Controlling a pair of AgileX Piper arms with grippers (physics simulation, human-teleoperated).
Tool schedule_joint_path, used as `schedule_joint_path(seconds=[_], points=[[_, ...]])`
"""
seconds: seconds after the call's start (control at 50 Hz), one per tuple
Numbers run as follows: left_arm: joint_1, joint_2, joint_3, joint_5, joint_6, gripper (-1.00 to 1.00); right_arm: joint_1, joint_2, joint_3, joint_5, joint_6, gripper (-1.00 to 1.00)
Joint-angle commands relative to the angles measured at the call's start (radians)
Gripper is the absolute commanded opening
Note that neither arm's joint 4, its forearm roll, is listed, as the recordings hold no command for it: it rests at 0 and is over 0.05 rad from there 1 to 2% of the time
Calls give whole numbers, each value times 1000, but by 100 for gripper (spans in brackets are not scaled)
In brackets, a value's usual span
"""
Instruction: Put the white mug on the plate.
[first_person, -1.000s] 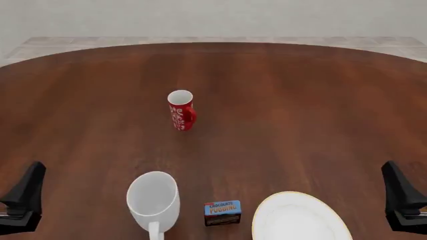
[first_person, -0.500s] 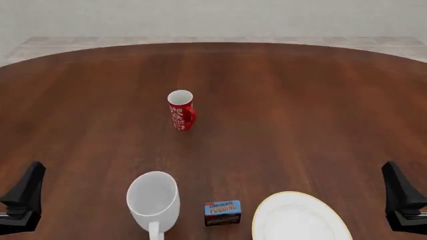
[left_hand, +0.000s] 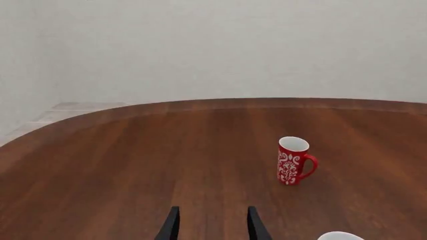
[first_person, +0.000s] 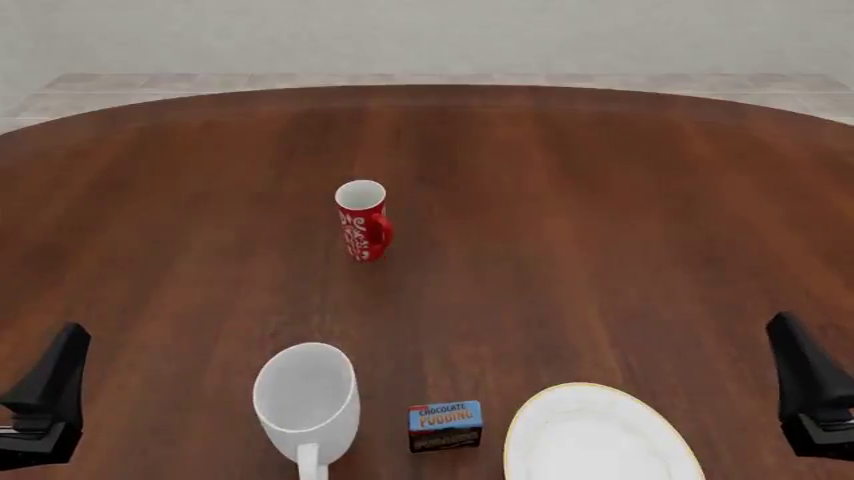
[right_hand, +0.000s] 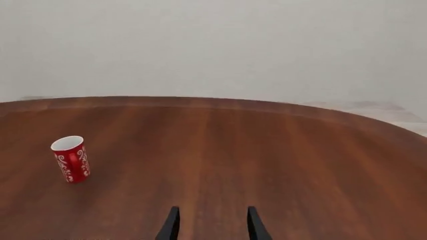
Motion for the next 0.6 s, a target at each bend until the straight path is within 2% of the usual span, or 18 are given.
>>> schedule_joint_path(seconds=[0.02, 0.08, 0.1, 0.12, 0.14, 0.16, 0.2, 0.22, 0.34, 0.38, 0.46, 0.6], points=[[-2, 0, 2, -8, 12, 100, 83, 126, -213, 178, -46, 100], [-2, 0, 2, -9, 13, 100, 99, 143, -271, 228, -64, 100], [0, 3, 2, 1, -8, 100, 105, 152, -298, 251, -71, 100], [-2, 1, 2, -8, 11, 100, 116, 174, -368, 308, -88, 100], [-1, 1, 2, -6, 6, 100, 125, 181, -387, 324, -110, 100], [0, 3, 2, -2, -4, 100, 136, 198, -428, 359, -94, 100], [-1, 1, 2, -6, 6, 100, 145, 206, -460, 385, -96, 100], [-1, 1, 2, -6, 5, 100, 162, 222, -503, 424, -132, 100], [-1, 3, 2, -5, 1, 100, 207, 278, -612, 528, -136, 100], [-1, 2, 2, -7, 6, 100, 242, 319, -658, 595, -126, 100], [-1, 3, 2, -5, 2, 100, 271, 353, -702, 660, -151, 100], [-1, 4, 2, -6, 3, 100, 353, 452, -791, 768, -112, 100]])
